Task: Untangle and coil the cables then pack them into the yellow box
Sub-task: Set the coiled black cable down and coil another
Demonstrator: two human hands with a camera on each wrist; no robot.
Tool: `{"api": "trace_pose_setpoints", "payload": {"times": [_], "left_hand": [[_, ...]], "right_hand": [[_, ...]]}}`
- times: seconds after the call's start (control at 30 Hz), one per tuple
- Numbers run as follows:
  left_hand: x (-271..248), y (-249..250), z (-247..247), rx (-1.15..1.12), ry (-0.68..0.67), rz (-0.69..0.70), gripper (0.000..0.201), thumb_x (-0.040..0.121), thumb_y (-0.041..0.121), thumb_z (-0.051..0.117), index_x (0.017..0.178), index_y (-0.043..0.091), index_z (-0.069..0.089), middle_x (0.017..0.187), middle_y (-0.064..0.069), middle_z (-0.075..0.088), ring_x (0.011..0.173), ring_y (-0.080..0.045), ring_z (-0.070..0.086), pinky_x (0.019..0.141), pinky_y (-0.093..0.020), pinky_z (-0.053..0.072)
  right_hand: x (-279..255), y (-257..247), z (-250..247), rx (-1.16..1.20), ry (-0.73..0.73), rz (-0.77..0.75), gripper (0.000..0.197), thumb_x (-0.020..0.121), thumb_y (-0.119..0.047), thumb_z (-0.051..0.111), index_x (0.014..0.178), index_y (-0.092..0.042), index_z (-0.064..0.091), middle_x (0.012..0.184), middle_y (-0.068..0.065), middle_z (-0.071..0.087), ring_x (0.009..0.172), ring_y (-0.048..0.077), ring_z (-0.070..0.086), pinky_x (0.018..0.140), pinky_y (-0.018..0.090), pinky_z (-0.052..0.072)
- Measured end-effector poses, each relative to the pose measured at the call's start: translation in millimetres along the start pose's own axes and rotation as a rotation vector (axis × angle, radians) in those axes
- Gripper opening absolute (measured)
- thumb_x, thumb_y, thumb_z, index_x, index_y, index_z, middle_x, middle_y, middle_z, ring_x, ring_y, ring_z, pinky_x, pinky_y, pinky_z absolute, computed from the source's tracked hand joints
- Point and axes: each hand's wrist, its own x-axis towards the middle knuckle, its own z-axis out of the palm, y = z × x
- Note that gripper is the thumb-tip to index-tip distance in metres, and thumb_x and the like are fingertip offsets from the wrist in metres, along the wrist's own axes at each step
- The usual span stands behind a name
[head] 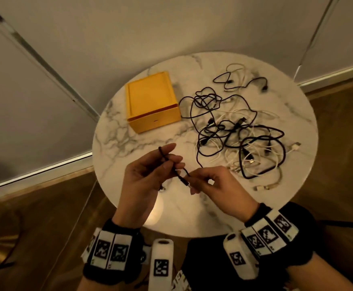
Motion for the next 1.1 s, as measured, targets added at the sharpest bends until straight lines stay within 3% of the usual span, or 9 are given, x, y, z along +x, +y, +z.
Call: {"api": "trace_pose_setpoints", "payload": {"times": [0.1, 0.2, 0.33, 0.4, 0.5, 0.6, 0.77, 0.97, 1.1], "left_hand": [[1.4, -1.3, -3.7, -0.059, 0.118, 0.024, 0.033, 0.083, 0.002, 0.053, 0.112, 0.009, 0.068, 0.09, -0.006, 0.074, 0.083, -0.018, 0.071, 0.073, -0.024, 0.055], [4.7, -4.2, -5.4, -0.1, 0.187, 0.069, 0.035, 0.082, 0.005, 0.052, 0.116, 0.005, 0.06, 0.097, -0.004, 0.074, 0.091, -0.016, 0.071, 0.078, -0.022, 0.054], [5.8, -2.8, -5.3, -0.104, 0.226, 0.153, 0.035, 0.085, -0.002, 0.048, 0.119, 0.005, 0.056, 0.1, -0.002, 0.074, 0.097, -0.017, 0.069, 0.085, -0.025, 0.053], [9.1, -1.1, -5.3, -0.073, 0.25, 0.221, 0.037, 0.084, 0.0, 0.051, 0.12, 0.006, 0.056, 0.101, -0.001, 0.074, 0.099, -0.017, 0.069, 0.087, -0.027, 0.053], [13.1, -3.4, -9.0, 0.141, 0.265, 0.31, 0.035, 0.087, -0.006, 0.054, 0.12, 0.006, 0.059, 0.102, -0.002, 0.074, 0.101, -0.02, 0.069, 0.089, -0.029, 0.052], [13.5, -11.9, -18.0, 0.508, 0.177, 0.355, 0.038, 0.089, -0.012, 0.053, 0.122, 0.005, 0.06, 0.101, -0.003, 0.074, 0.1, -0.019, 0.069, 0.089, -0.029, 0.053], [8.2, -13.6, -29.0, 0.687, -0.096, 0.135, 0.035, 0.09, -0.008, 0.056, 0.115, 0.015, 0.065, 0.091, 0.0, 0.074, 0.09, -0.015, 0.071, 0.082, -0.031, 0.055], [-0.6, -17.0, -25.6, 0.359, -0.363, -0.168, 0.03, 0.09, 0.001, 0.048, 0.113, 0.002, 0.068, 0.084, -0.013, 0.071, 0.078, -0.028, 0.068, 0.077, -0.032, 0.053], [-2.8, -30.5, -13.0, 0.175, -0.365, -0.254, 0.026, 0.088, 0.015, 0.058, 0.107, 0.002, 0.07, 0.079, -0.011, 0.069, 0.072, -0.025, 0.067, 0.074, -0.03, 0.052]], "right_hand": [[-3.5, 4.7, 5.3, -0.102, -0.036, -0.027, 0.016, 0.095, -0.012, 0.058, 0.098, -0.016, 0.074, 0.075, -0.008, 0.07, 0.07, 0.006, 0.063, 0.068, 0.019, 0.048], [-0.3, 1.0, 7.8, -0.202, -0.062, -0.116, 0.013, 0.094, -0.015, 0.06, 0.093, -0.017, 0.072, 0.08, -0.009, 0.07, 0.074, 0.006, 0.063, 0.071, 0.019, 0.047], [19.6, -0.9, 4.3, -0.368, -0.073, -0.177, 0.017, 0.095, -0.023, 0.059, 0.1, -0.019, 0.074, 0.086, -0.005, 0.072, 0.077, 0.013, 0.064, 0.073, 0.039, 0.049], [22.7, -9.5, 8.7, -0.429, -0.148, -0.229, 0.019, 0.096, -0.026, 0.056, 0.095, -0.02, 0.074, 0.077, -0.008, 0.071, 0.069, 0.01, 0.062, 0.07, 0.038, 0.05], [19.4, -31.0, 15.1, -0.421, -0.223, -0.306, 0.021, 0.097, -0.024, 0.055, 0.087, -0.015, 0.071, 0.064, -0.006, 0.067, 0.058, 0.008, 0.057, 0.063, 0.034, 0.048], [18.1, -44.3, 8.6, -0.425, -0.155, -0.361, 0.017, 0.094, -0.023, 0.057, 0.092, -0.016, 0.073, 0.068, -0.004, 0.068, 0.06, 0.012, 0.058, 0.061, 0.034, 0.047], [20.6, -47.8, -17.2, -0.511, -0.074, -0.357, 0.013, 0.088, -0.023, 0.065, 0.094, -0.018, 0.075, 0.081, -0.005, 0.072, 0.068, 0.005, 0.057, 0.066, 0.028, 0.047], [17.4, -38.8, -38.6, -0.365, -0.073, -0.247, 0.008, 0.082, -0.024, 0.076, 0.087, -0.017, 0.075, 0.073, -0.003, 0.07, 0.066, 0.012, 0.062, 0.065, 0.036, 0.051], [8.7, -28.5, -41.1, -0.079, 0.013, -0.162, 0.006, 0.079, -0.016, 0.078, 0.084, -0.012, 0.076, 0.069, 0.001, 0.069, 0.064, 0.019, 0.061, 0.064, 0.037, 0.052]]}}
